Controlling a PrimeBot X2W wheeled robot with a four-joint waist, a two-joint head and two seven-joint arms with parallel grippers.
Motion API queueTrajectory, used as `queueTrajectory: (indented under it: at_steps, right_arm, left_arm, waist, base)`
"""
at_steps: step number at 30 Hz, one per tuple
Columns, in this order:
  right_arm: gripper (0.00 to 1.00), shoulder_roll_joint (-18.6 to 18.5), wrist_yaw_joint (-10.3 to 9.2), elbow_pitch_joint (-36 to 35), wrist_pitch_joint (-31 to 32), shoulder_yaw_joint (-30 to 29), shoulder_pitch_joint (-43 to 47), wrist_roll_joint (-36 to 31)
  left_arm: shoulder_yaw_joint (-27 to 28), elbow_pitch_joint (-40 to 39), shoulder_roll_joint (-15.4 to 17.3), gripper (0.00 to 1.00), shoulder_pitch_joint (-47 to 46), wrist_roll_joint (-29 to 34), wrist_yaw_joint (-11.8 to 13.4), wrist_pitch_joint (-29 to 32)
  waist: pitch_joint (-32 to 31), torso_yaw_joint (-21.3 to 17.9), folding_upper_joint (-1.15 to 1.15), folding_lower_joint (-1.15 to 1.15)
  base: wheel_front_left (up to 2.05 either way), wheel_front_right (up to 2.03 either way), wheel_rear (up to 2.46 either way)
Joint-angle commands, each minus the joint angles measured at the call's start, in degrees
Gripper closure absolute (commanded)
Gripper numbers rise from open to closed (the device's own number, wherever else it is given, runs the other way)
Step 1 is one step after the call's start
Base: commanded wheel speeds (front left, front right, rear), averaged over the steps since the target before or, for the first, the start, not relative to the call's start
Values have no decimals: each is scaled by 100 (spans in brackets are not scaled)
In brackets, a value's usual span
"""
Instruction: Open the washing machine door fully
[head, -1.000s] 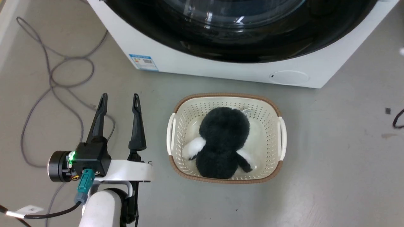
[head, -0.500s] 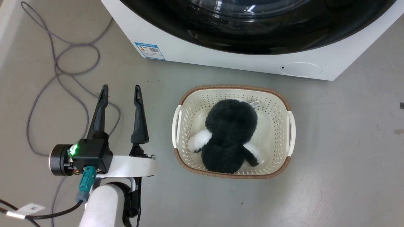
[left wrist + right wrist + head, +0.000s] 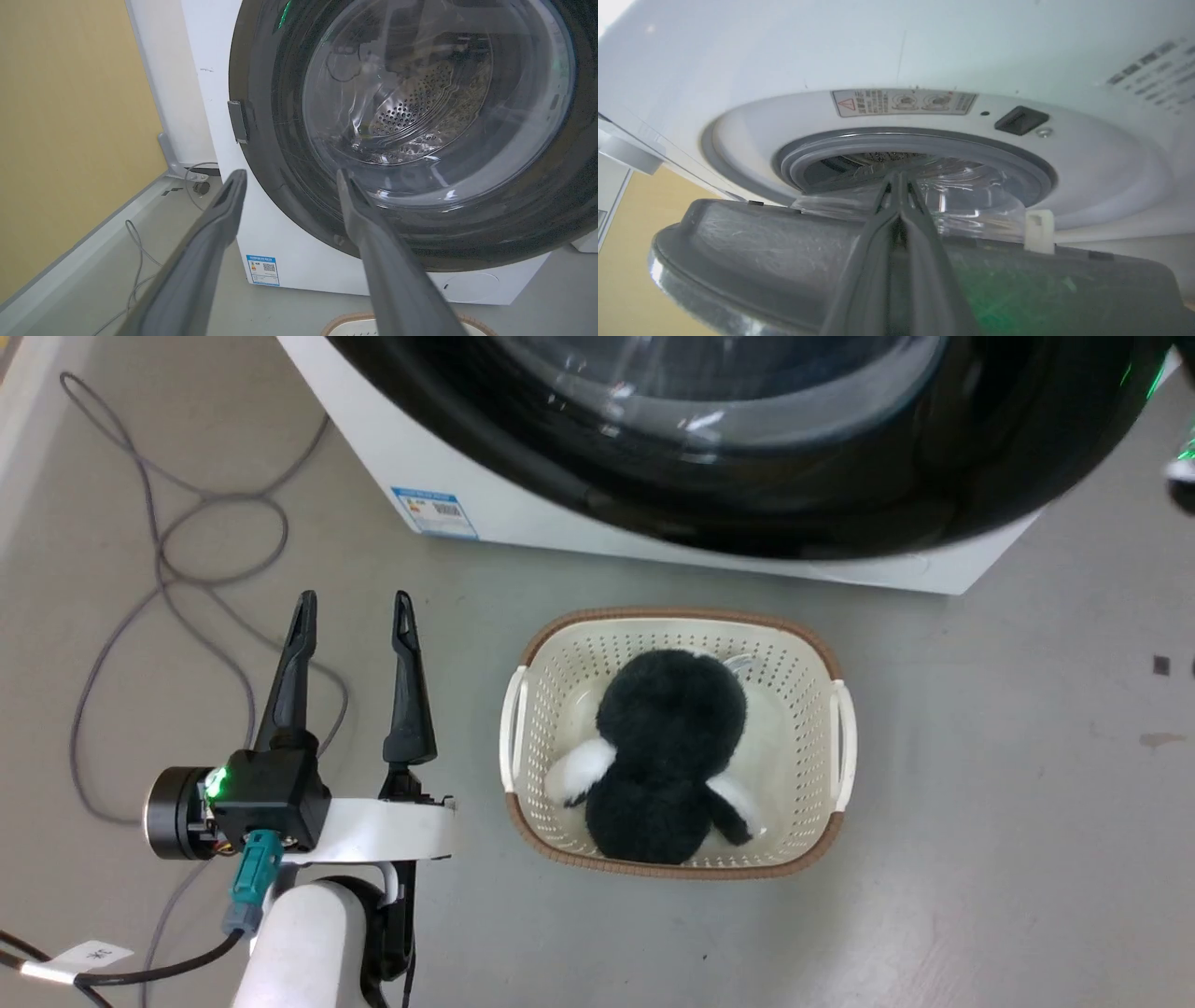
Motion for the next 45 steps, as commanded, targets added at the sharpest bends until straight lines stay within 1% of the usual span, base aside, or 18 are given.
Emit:
queueTrajectory:
  at_steps: [1,9,14,19,26,27,30,36,45]
  right_arm:
    - [100,184,7,-88,111,102,181,-15]
    - [100,239,7,-515,478,300,925,-71]
    - [100,251,7,-827,751,525,1494,-154]
    - [100,357,7,-1165,959,672,2040,-110]
    - [100,673,7,-1664,1101,849,2785,7]
    - [100,673,7,-1664,1101,849,2785,7]
    - [100,903,7,-1959,1109,927,3173,84]
    - [100,1187,7,-2475,1173,1092,3753,140]
    - [100,1495,7,-3252,1269,1648,4589,-163]
  left_arm:
    - [32,20,5,0,30,19,-23,-32]
    - [114,94,5,0,282,54,-55,-32]
    - [177,149,5,0,482,83,-81,-32]
    - [199,218,5,0,705,108,-120,-32]
    - [177,305,5,0,966,154,-158,-32]
    - [177,305,5,0,966,154,-158,-32]
    - [161,345,5,0,1058,176,-179,-32]
    - [149,422,5,0,1152,197,-196,-32]
    - [222,510,5,0,1342,209,-212,-32]
  waist:
    - [-104,-44,0,0]
    - [-531,-177,0,0]
    - [-824,-261,0,0]
    - [-1136,-320,0,0]
    - [-1498,-379,0,0]
    - [-1498,-379,0,0]
    - [-1612,-385,0,0]
    - [-1749,-357,0,0]
    - [-1949,-347,0,0]
  base:
    - [0,0,0]
    - [0,0,0]
    - [0,0,0]
    - [0,0,0]
    - [0,0,0]
    - [0,0,0]
    - [0,0,0]
    - [0,0,0]
    - [0,0,0]
